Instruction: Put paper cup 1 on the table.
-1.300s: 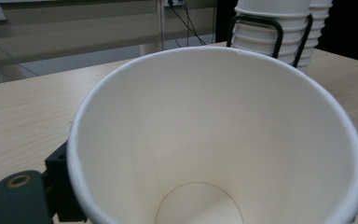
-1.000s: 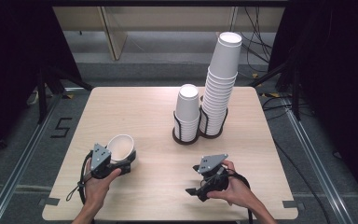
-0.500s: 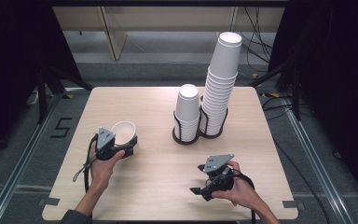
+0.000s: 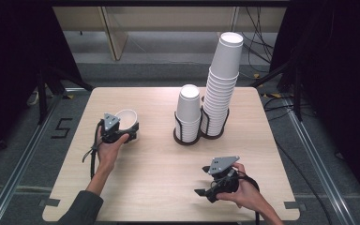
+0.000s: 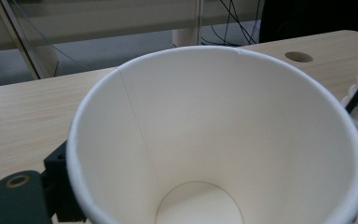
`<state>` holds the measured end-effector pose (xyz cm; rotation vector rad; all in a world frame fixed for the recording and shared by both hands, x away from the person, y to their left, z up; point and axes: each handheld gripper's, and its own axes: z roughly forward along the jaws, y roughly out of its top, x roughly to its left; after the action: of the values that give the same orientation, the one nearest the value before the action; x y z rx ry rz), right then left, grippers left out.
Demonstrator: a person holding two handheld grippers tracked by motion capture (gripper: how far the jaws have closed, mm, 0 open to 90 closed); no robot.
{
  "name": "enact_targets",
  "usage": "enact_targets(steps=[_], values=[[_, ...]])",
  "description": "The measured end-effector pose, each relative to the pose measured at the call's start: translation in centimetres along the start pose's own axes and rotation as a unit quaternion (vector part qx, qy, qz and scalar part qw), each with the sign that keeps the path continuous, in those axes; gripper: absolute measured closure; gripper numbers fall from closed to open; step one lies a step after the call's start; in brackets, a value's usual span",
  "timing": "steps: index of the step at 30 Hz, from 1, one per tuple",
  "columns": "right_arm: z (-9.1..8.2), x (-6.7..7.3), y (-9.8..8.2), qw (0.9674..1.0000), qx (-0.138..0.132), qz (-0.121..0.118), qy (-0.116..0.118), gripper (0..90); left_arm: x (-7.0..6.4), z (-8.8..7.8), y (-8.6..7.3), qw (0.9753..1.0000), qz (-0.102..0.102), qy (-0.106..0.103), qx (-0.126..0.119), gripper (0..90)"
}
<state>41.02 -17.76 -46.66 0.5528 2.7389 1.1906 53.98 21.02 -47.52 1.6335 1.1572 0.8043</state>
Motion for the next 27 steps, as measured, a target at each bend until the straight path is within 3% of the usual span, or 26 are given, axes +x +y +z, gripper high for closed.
enact_targets(steps=[6,10,15,27], values=[[0.1,0.0,-0.1,1.0000,0.001,-0.001,-0.001,16.7,0.7,1.5,0.3,0.9998,-0.012,0.017,0.000,12.2],[0.2,0.1,-0.1,1.0000,0.001,-0.002,-0.001,16.6,0.7,2.4,0.1,0.9997,0.002,0.024,0.008,12.0],[0.2,0.1,-0.3,1.0000,0.006,-0.001,-0.001,16.6,0.4,2.9,-0.2,0.9996,0.018,0.022,0.006,10.3],[0.0,0.1,-0.4,1.0000,0.004,-0.001,0.001,16.7,0.6,2.6,-1.2,0.9998,0.009,0.012,0.016,12.4]])
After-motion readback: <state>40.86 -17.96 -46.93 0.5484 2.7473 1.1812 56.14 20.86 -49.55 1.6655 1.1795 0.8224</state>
